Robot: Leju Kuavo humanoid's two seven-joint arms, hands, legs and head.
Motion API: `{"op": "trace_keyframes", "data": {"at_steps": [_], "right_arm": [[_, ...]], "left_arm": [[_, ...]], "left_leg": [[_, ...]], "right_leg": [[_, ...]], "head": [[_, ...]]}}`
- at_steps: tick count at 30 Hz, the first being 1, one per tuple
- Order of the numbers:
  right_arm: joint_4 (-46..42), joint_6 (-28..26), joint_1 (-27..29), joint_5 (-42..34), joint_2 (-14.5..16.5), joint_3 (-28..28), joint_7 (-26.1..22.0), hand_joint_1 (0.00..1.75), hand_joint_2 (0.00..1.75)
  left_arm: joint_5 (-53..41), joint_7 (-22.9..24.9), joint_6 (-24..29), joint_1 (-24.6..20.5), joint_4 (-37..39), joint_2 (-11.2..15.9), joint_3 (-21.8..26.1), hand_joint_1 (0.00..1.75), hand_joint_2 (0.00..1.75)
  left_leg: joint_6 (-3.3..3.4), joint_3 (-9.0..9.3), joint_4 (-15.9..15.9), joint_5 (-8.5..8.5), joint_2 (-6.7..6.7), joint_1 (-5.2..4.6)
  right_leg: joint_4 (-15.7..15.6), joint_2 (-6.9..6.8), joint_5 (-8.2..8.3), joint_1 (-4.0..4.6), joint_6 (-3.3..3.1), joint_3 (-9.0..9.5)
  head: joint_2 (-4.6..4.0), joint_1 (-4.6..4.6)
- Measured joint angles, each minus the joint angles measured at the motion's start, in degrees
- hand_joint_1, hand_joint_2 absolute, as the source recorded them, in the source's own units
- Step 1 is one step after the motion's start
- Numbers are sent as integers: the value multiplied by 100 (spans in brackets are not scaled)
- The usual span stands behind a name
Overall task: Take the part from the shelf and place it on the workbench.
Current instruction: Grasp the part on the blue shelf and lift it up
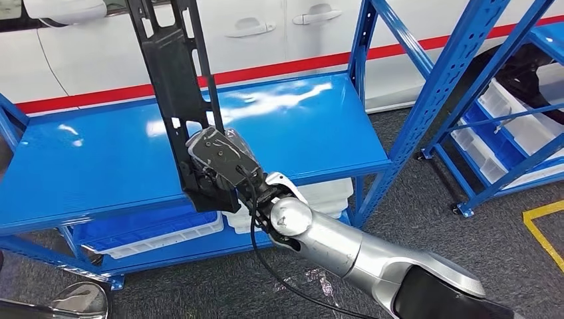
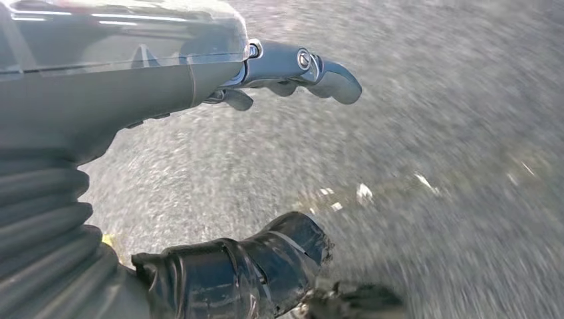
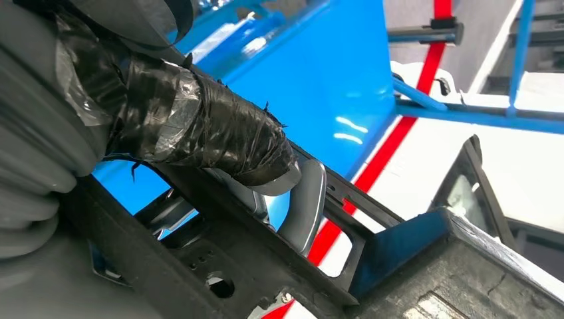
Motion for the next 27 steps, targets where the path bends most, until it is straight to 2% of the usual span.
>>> {"op": "trace_keyframes", "data": {"at_steps": [1, 2, 4, 5, 6, 7, 9, 10, 11, 12, 13, 14, 15, 16, 17, 18, 19, 20, 21, 22, 24, 25, 26, 27], "right_arm": [[-19, 4, 5, 5, -7, 1, 14, 175, 175], [-32, 10, 9, 10, -12, 3, 28, 175, 175], [-39, 32, 22, 24, -25, 8, 52, 175, 175], [-38, 49, 28, 31, -34, 14, 62, 175, 175], [-37, 72, 34, 38, -48, 21, 71, 175, 175], [-37, 99, 41, 43, -62, 31, 78, 175, 175], [-40, 148, 50, 50, -89, 49, 84, 175, 175], [-43, 162, 54, 51, -103, 54, 84, 175, 175], [-49, 167, 57, 52, -123, 56, 84, 175, 175], [-60, 164, 57, 51, -148, 57, 85, 175, 175], [-79, 152, 55, 50, -177, 56, 87, 175, 175], [-109, 129, 52, 46, -212, 55, 94, 175, 175], [-161, 102, 39, 35, -256, 48, 114, 175, 175], [-224, 75, 16, 20, -315, 32, 146, 175, 175], [-294, 53, -19, -2, -390, 5, 185, 175, 175], [-361, 36, -60, -29, -477, -36, 225, 175, 175], [-406, 20, -97, -55, -571, -81, 258, 175, 175], [-443, 6, -124, -79, -652, -122, 285, 175, 175], [-478, -8, -140, -100, -723, -156, 307, 175, 175], [-513, -16, -148, -118, -781, -182, 323, 175, 175], [-584, -24, -152, -138, -865, -225, 339, 175, 175], [-613, -24, -152, -143, -903, -243, 340, 175, 175], [-637, -24, -151, -146, -942, -256, 342, 175, 175], [-659, -24, -150, -149, -980, -263, 344, 175, 175]], "left_arm": [[118, -24, 26, -5, 0, 32, 48, 0, 175], [226, -48, 50, -9, 1, 62, 103, 0, 175], [381, -86, 83, -7, 3, 98, 207, 0, 175], [438, -99, 92, -9, 5, 106, 258, 0, 175], [476, -109, 98, -10, 7, 113, 307, 0, 175], [513, -117, 106, -10, 9, 121, 355, 0, 175], [565, -129, 127, -12, 9, 137, 446, 0, 175], [587, -133, 141, -12, 9, 145, 483, 0, 175], [599, -137, 154, -12, 9, 152, 514, 0, 175], [611, -139, 165, -12, 9, 162, 544, 0, 175], [619, -142, 174, -11, 9, 172, 574, 0, 175], [628, -143, 179, -9, 9, 182, 605, 0, 175], [642, -144, 184, -6, 9, 190, 637, 0, 175], [654, -144, 189, -3, 10, 201, 669, 0, 175], [667, -144, 195, 1, 13, 212, 698, 0, 175], [678, -142, 201, 9, 15, 222, 726, 0, 175], [683, -138, 205, 21, 23, 233, 751, 0, 175], [687, -134, 208, 34, 29, 236, 767, 0, 175], [688, -130, 208, 48, 35, 235, 775, 0, 175], [688, -125, 208, 58, 39, 234, 778, 0, 175], [682, -116, 207, 61, 39, 237, 780, 0, 175], [678, -113, 207, 58, 39, 243, 780, 0, 175], [674, -112, 207, 55, 39, 248, 780, 0, 175], [672, -112, 207, 52, 39, 252, 780, 0, 175]], "left_leg": [[33, 222, -324, -42, -9, -18], [67, 341, -537, -94, -18, -39], [143, 319, -624, -15, -21, -54], [183, 289, -658, 53, -8, -46], [236, 240, -685, 138, 8, -34], [280, 175, -708, 228, 24, -24], [333, -9, -697, 378, 38, -34], [338, -112, -683, 447, 40, -40], [338, -221, -665, 513, 42, -44], [335, -338, -638, 576, 43, -46], [321, -457, -600, 638, 40, -46], [301, -568, -554, 688, 36, -48], [278, -667, -495, 727, 33, -55], [248, -745, -445, 775, 28, -58], [217, -801, -413, 827, 25, -56], [185, -842, -400, 888, 22, -48], [153, -879, -405, 939, 17, -31], [124, -923, -384, 907, 15, -15], [97, -978, -284, 766, 14, -2], [71, -1046, -78, 524, 13, 10], [25, -1187, 609, -47, 15, 19], [10, -1227, 956, -209, 15, 21], [3, -1207, 1182, -232, 14, 20], [5, -1106, 1230, -140, 14, 20]], "right_leg": [[-14, -1, 60, 1, 31, -19], [-37, -5, 117, -1, 65, -21], [-100, -10, 224, 1, 134, -10], [-81, -3, 184, 2, 161, -34], [33, 6, 22, 5, 180, -89], [265, 14, -253, 8, 191, -169], [977, 20, -871, 0, 199, -330], [1311, 19, -1013, -1, 205, -364], [1527, 19, -1001, -2, 210, -341], [1589, 18, -871, -5, 213, -247], [1474, 18, -707, -9, 211, -64], [1203, 18, -620, -12, 203, 211], [786, 20, -649, -5, 191, 541], [415, 21, -747, 4, 176, 806], [139, 24, -844, 23, 160, 974], [-21, 25, -885, 47, 137, 1030], [-38, 19, -848, 48, 102, 980], [-47, 15, -780, 49, 64, 930], [-55, 6, -711, 42, 17, 872], [-62, 0, -639, 30, -23, 807], [-55, -1, -506, 36, -67, 662], [-48, 0, -441, 40, -71, 583], [-39, 0, -379, 43, -71, 498], [-29, -1, -318, 43, -68, 412]], "head": [[0, 3], [0, -8], [0, -23], [0, -29], [0, -11], [0, 9], [0, 28], [0, 31], [0, 32], [0, 33], [0, 33], [0, 33], [0, 30], [0, 19], [0, 22], [0, 23], [0, 37], [0, 55], [0, 59], [0, 53], [0, 32], [0, 24], [0, 26], [0, 21]]}}
